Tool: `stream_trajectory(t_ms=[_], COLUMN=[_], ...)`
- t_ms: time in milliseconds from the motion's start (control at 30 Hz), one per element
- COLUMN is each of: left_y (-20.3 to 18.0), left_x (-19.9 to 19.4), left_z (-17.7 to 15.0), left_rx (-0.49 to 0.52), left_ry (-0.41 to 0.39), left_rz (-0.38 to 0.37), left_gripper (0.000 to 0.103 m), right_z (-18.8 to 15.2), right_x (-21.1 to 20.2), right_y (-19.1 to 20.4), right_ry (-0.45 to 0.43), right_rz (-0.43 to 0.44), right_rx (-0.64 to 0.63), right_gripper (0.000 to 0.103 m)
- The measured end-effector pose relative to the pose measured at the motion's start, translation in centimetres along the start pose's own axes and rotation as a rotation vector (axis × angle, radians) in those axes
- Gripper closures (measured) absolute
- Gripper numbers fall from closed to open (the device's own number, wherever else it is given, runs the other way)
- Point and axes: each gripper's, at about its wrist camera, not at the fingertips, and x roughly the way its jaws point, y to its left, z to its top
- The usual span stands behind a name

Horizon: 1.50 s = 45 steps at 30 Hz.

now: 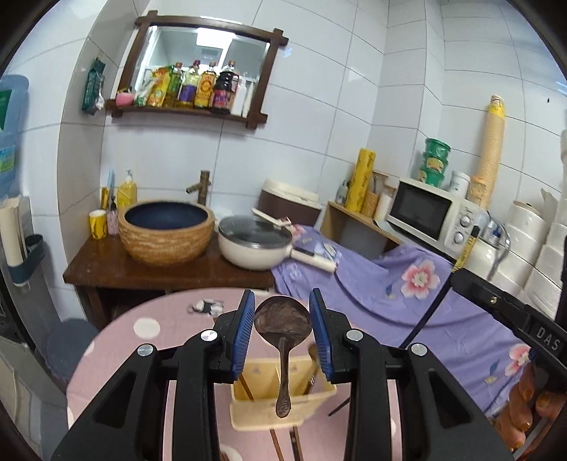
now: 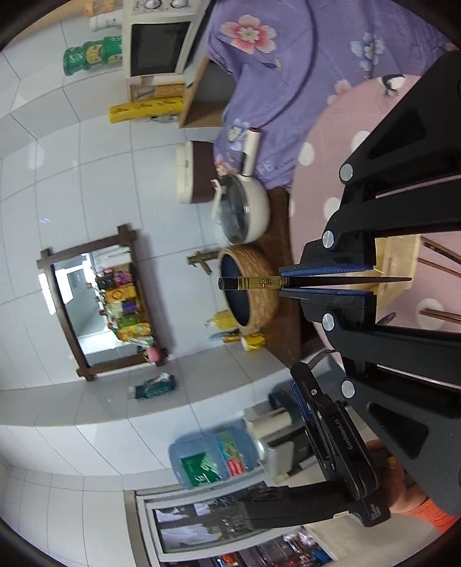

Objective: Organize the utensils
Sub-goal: 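Lift and carry the spoon and chopstick over the cream holder with both tools, then drop the spoon and chopstick into the holder by opening both tools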

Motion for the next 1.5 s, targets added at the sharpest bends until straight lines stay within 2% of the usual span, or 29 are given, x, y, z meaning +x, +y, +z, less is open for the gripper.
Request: stream_trajectory(t_ms=[167, 333, 533, 767, 1000, 1233, 1400, 1433, 1467, 1500], left_y=[0.4, 1.7, 2.4, 2.7, 2.8, 2.9, 2.9, 2.9, 2.9, 2.9], left_x=[3.5, 6.6, 8.0, 9.4, 10.3, 10.6, 10.1, 9.9, 9.6, 9.1], left_z=[0.2, -2.4, -5.5, -8.8, -10.6, -11.5, -11.3, -11.2, -11.1, -11.0], left_rx=[-0.026, -0.052, -0.044, -0.058, -0.046, -0.040, -0.039, -0.043, -0.047, -0.051], left_ry=[0.030, 0.078, 0.098, 0.158, 0.200, 0.224, 0.205, 0.198, 0.192, 0.178], left_rz=[0.054, 0.094, 0.125, 0.116, 0.117, 0.113, 0.101, 0.095, 0.090, 0.087], left_gripper=[0.072, 0.072, 0.072, 0.072, 0.072, 0.072, 0.071, 0.067, 0.060, 0.056], right_z=[0.5, -2.2, -5.9, -9.1, -10.6, -11.2, -11.4, -11.4, -11.5, -11.6], right_x=[3.2, 6.3, 8.5, 10.2, 11.2, 11.3, 11.0, 10.7, 10.5, 10.2], right_y=[-0.5, -1.4, -2.2, -3.1, -3.8, -4.0, -4.0, -3.9, -3.8, -3.8], right_ry=[-0.004, 0.034, 0.070, 0.127, 0.179, 0.190, 0.177, 0.171, 0.168, 0.159], right_rz=[-0.058, -0.099, -0.129, -0.136, -0.136, -0.152, -0.157, -0.154, -0.153, -0.154], right_rx=[0.003, 0.000, -0.006, 0.019, 0.043, 0.049, 0.026, 0.019, 0.008, 0.003], right_gripper=[0.096, 0.096, 0.096, 0.096, 0.096, 0.096, 0.095, 0.095, 0.089, 0.073])
